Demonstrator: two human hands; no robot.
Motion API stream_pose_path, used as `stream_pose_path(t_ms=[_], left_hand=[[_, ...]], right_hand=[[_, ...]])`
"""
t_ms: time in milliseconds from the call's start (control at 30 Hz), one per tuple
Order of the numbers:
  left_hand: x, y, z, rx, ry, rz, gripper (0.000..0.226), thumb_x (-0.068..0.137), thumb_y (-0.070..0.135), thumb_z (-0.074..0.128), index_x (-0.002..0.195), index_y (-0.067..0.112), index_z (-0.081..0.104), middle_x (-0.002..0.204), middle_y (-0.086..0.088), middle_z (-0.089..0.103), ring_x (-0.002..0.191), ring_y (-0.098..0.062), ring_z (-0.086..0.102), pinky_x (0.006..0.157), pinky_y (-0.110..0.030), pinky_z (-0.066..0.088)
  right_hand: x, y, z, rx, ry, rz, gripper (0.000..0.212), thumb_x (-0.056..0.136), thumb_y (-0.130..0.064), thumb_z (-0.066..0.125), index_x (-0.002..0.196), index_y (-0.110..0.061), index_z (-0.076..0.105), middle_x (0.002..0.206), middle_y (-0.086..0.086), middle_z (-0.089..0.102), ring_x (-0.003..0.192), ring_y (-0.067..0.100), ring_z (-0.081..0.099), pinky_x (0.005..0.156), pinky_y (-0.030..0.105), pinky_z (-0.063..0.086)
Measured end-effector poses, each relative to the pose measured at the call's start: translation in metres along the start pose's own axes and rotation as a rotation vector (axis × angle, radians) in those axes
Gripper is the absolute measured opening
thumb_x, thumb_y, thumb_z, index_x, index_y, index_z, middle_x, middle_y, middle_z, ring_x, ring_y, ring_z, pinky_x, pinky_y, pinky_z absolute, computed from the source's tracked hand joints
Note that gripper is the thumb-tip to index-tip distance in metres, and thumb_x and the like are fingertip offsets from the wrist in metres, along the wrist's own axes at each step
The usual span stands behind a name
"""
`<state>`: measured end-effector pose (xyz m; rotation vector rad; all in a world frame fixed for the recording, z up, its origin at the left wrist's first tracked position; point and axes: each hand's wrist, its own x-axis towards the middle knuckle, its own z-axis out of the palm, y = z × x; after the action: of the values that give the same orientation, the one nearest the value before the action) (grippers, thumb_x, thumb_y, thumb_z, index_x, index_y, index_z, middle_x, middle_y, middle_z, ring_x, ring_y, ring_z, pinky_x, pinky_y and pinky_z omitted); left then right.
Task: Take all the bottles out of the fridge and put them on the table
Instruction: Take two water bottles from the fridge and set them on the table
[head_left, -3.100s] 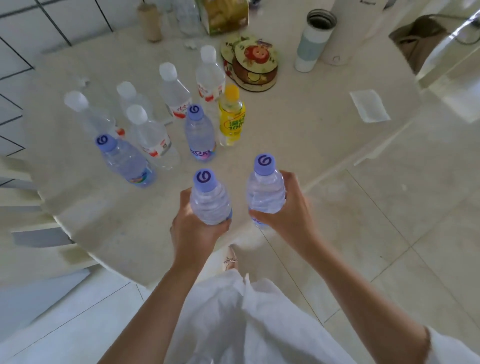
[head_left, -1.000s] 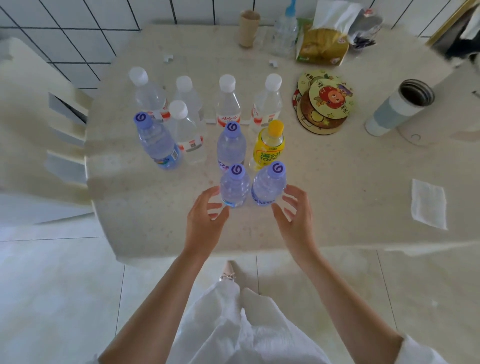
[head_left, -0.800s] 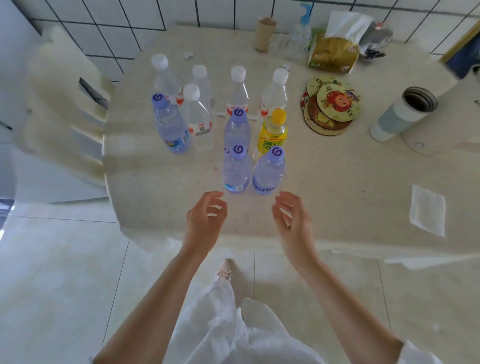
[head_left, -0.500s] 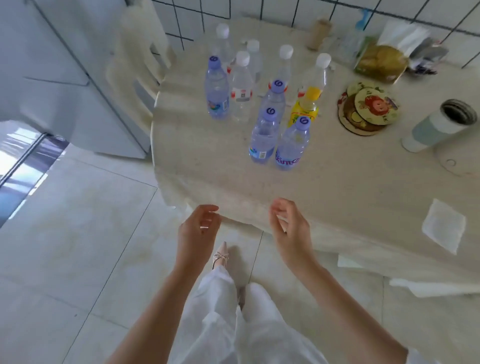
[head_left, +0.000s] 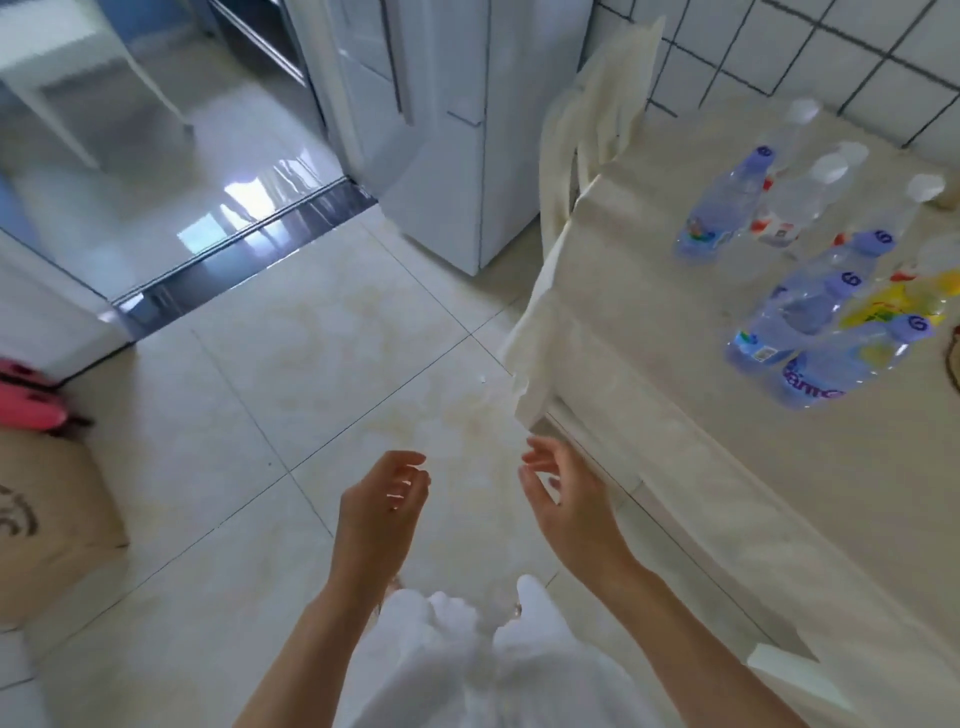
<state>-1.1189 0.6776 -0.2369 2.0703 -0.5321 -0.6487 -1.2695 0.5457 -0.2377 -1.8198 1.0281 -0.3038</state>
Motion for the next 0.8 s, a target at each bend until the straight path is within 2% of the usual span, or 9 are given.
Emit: stream_pose_path(t_ms=[67,300,433,600,800], left_hand=[[0.005,-0.016,-0.032,-0.020,0.050,-0.029,0.017,0.089,0.010,0.061,0.096,0.026,0.065,0.080,0.007,0.071,0.074,-0.007,0.067,0.068,-0.019,0.052],[0.045,-0.079,-0.168,0.080,0.146,-0.040,0.017,0.090,0.014,0.062,0.095,0.030,0.062,0.081,0.009,0.069,0.076,-0.006,0.066,0.069,-0.021,0.052],[0.074,-0.102,-0.230,0.108,0.208,-0.041,0.013,0.089,0.014,0.063,0.097,0.024,0.065,0.080,0.008,0.070,0.076,-0.008,0.067,0.071,-0.026,0.054],[0.109,-0.120,-0.279,0.057,0.249,-0.069,0.011,0.089,0.015,0.061,0.096,0.023,0.065,0.079,0.006,0.069,0.075,-0.012,0.068,0.071,-0.034,0.057],[0.168,-0.121,-0.303,0.023,0.241,-0.073,0.012,0.090,0.015,0.062,0.097,0.023,0.065,0.081,0.006,0.070,0.075,-0.010,0.068,0.070,-0.030,0.057]], right_hand=[[0.010,-0.023,0.030,0.005,-0.041,-0.052,0.029,0.095,-0.028,0.054,0.124,-0.022,0.052,0.111,-0.012,0.060,0.109,0.002,0.056,0.097,0.023,0.045],[0.047,-0.112,0.161,-0.023,-0.187,-0.164,0.029,0.094,-0.026,0.055,0.122,-0.021,0.051,0.110,-0.009,0.062,0.107,0.003,0.058,0.093,0.016,0.045],[0.065,-0.153,0.220,-0.041,-0.239,-0.202,0.029,0.094,-0.024,0.056,0.122,-0.021,0.051,0.110,-0.008,0.063,0.106,0.003,0.058,0.090,0.011,0.043],[0.091,-0.192,0.262,-0.040,-0.251,-0.207,0.030,0.093,-0.025,0.056,0.122,-0.021,0.052,0.108,-0.009,0.064,0.105,0.000,0.057,0.090,0.013,0.043],[0.145,-0.224,0.282,-0.075,-0.219,-0.205,0.031,0.093,-0.027,0.056,0.123,-0.021,0.051,0.110,-0.008,0.063,0.106,0.004,0.057,0.092,0.020,0.045]])
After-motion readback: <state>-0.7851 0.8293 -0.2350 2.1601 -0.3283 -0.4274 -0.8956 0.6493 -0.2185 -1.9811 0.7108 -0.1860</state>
